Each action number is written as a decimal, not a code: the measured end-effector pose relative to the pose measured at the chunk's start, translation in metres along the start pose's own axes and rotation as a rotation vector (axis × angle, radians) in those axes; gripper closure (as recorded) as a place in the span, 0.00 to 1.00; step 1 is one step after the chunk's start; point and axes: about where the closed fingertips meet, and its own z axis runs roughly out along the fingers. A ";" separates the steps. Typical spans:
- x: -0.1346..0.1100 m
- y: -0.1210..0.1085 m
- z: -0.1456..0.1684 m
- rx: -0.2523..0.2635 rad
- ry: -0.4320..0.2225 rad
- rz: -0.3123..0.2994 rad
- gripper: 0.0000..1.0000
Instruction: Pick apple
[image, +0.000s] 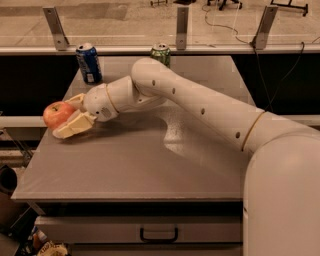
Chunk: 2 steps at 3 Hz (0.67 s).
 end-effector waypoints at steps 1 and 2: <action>-0.001 0.001 0.002 -0.004 -0.001 -0.001 0.88; -0.001 0.002 0.004 -0.008 -0.001 -0.001 1.00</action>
Offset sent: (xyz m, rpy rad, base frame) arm -0.0014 0.0019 -0.0002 0.0001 0.0008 0.0040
